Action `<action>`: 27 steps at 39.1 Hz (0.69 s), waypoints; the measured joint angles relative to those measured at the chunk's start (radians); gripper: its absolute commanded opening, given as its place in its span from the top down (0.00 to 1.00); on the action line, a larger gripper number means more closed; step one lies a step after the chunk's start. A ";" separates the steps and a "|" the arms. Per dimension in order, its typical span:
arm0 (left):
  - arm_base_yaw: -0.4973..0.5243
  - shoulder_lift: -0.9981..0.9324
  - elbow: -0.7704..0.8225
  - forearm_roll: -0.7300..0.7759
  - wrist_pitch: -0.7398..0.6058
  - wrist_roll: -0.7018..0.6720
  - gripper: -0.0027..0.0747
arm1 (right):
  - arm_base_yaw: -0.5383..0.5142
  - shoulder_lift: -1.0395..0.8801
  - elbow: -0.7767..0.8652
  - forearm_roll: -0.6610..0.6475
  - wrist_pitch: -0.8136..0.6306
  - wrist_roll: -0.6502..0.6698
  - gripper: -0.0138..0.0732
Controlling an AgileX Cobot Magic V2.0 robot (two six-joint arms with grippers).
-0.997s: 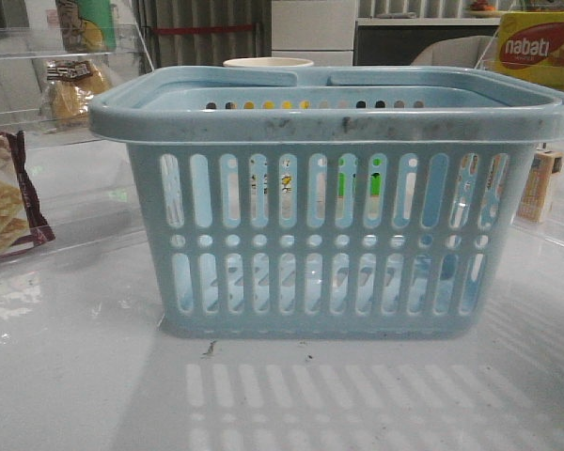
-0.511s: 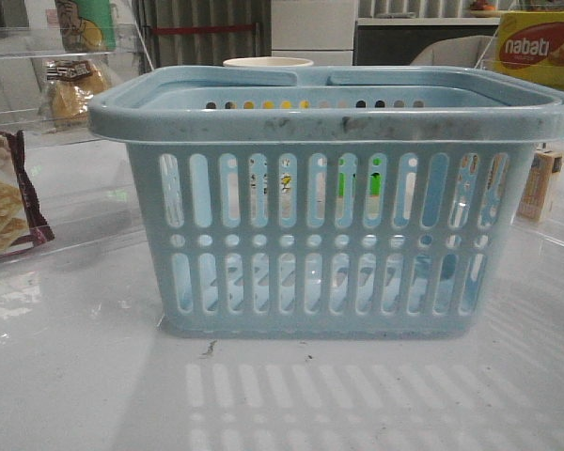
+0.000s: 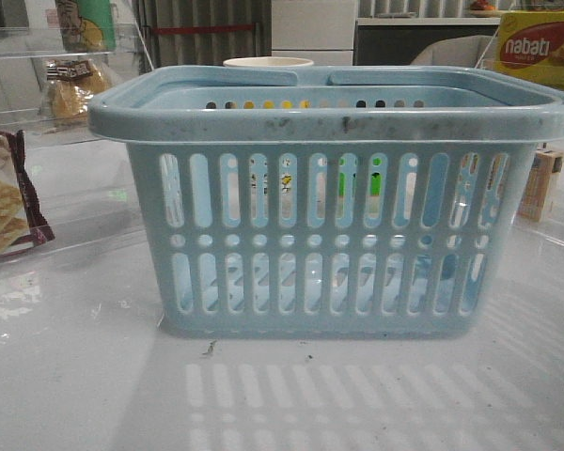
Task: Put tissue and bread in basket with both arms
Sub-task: 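Reach the right gripper to the white tissue pack and grasp it, then carry the tissue pack into the basket and open the right gripper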
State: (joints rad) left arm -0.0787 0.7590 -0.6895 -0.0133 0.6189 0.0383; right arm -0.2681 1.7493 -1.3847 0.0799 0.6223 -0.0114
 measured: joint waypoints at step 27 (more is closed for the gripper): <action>0.000 0.000 0.000 0.000 -0.002 0.000 0.35 | 0.184 -0.247 -0.021 0.038 0.080 -0.009 0.64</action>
State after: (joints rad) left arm -0.0787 0.7590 -0.6895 -0.0133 0.6165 0.0383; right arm -0.0839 1.5028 -1.4054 0.1178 0.7023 -0.0207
